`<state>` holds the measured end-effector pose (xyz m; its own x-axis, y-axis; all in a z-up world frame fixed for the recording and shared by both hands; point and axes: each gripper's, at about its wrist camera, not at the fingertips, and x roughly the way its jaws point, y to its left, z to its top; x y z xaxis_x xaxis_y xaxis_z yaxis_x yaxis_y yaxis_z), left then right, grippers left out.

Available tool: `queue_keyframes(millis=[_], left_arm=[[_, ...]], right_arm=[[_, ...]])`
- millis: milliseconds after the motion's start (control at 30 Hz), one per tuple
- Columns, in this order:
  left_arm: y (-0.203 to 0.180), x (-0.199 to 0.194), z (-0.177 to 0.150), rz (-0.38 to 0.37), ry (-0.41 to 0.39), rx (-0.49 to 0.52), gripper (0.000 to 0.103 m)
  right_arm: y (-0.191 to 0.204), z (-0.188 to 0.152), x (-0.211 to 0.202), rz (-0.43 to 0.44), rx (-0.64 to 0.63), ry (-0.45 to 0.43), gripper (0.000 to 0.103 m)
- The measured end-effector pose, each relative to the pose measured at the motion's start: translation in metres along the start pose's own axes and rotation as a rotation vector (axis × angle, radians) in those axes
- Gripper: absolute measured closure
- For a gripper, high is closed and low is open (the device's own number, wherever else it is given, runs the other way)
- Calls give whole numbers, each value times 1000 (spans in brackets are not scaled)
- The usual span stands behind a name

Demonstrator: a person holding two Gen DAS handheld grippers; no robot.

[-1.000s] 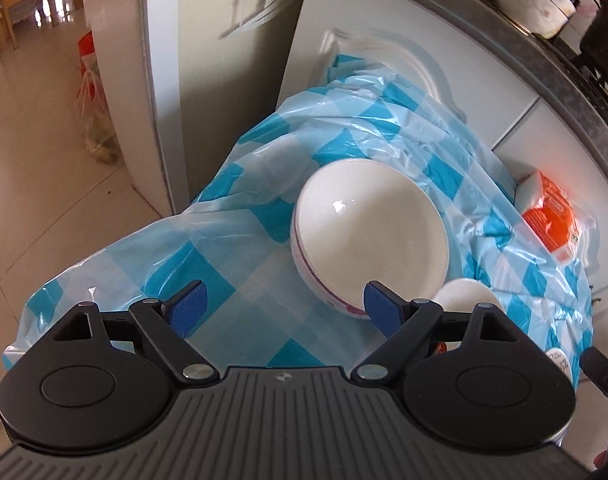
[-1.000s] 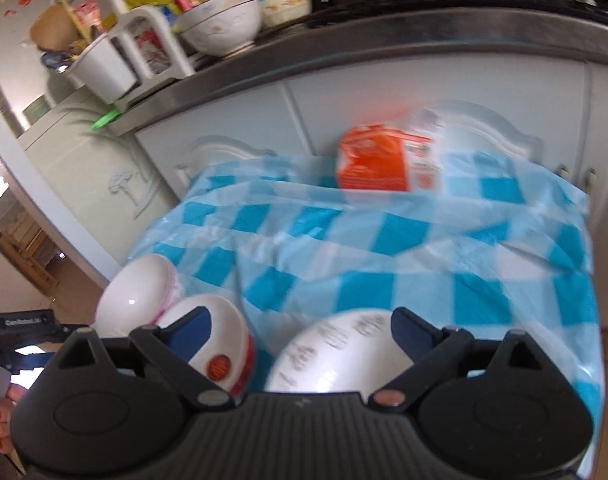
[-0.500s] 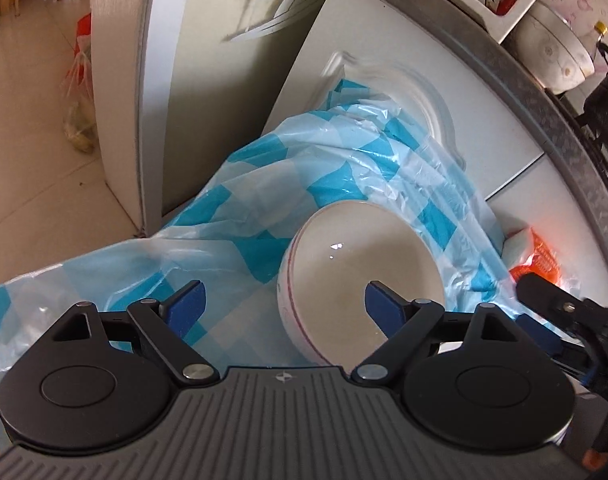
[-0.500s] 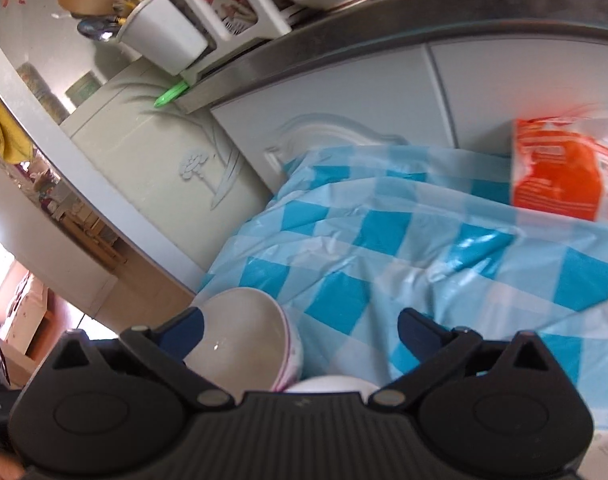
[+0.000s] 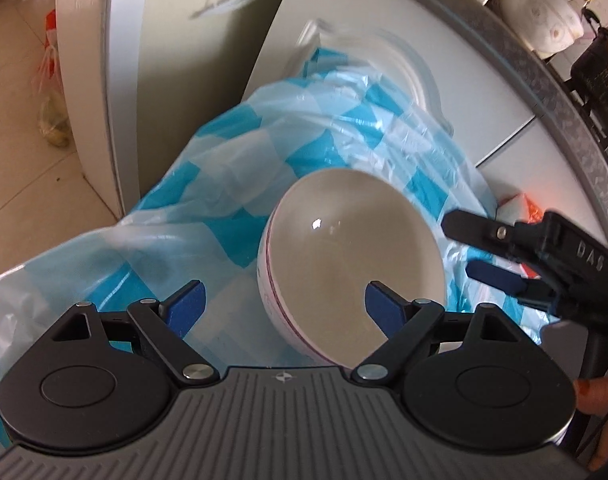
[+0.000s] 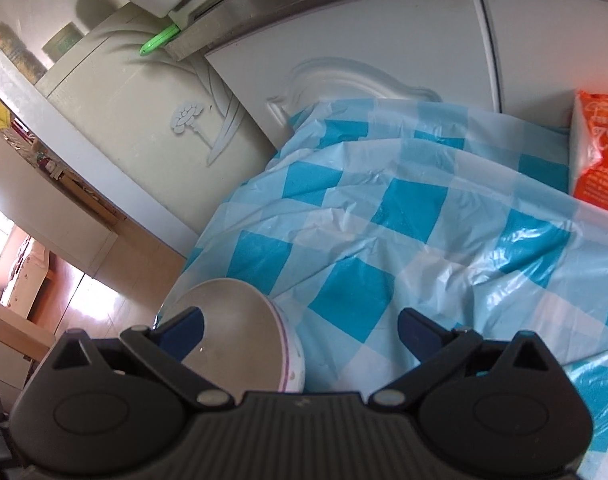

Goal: Organize plates and bowls
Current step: 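Grasp the pink-rim bowl's rim with both grippers, then lift the pink-rim bowl with both grippers and carry it beside the plates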

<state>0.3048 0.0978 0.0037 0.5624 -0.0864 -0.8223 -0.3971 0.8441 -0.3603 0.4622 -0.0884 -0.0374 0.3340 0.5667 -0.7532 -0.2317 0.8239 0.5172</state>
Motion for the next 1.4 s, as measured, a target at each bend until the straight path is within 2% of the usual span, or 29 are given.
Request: queue_keyframes(millis=[100,300,367,467,533,567,633,767,833,1067,1400], left_arm=[[3,5,0,3,18,-20,0],[11,10,3,-17,42,-60,0],[12,12,5,-24,49,-67,4],[12,16,8,-42,69,-84,28],[11,19,9,-44,76,-90,48],[11,20,9,-40,79,-91,53],[9,22,9,-34,80,-88,69],[9,24,9,-30,80,-85,77],[10,26,9,-37,90,-94,85],[16,22,7,-24,81,-119,88],[24,-6,5,-29,37,-138,88]], right_arm=[[-3,3,7,30,33,33,2],[-3,4,22,83,53,95,24],[-3,4,26,107,54,112,30],[-2,4,32,139,53,139,35],[-2,4,36,143,51,152,36],[-2,3,38,142,53,157,36],[-4,2,41,152,61,177,37],[-1,0,43,161,41,195,38],[1,-1,43,156,35,195,37],[10,-5,38,165,42,196,26],[27,-7,17,209,66,135,21]])
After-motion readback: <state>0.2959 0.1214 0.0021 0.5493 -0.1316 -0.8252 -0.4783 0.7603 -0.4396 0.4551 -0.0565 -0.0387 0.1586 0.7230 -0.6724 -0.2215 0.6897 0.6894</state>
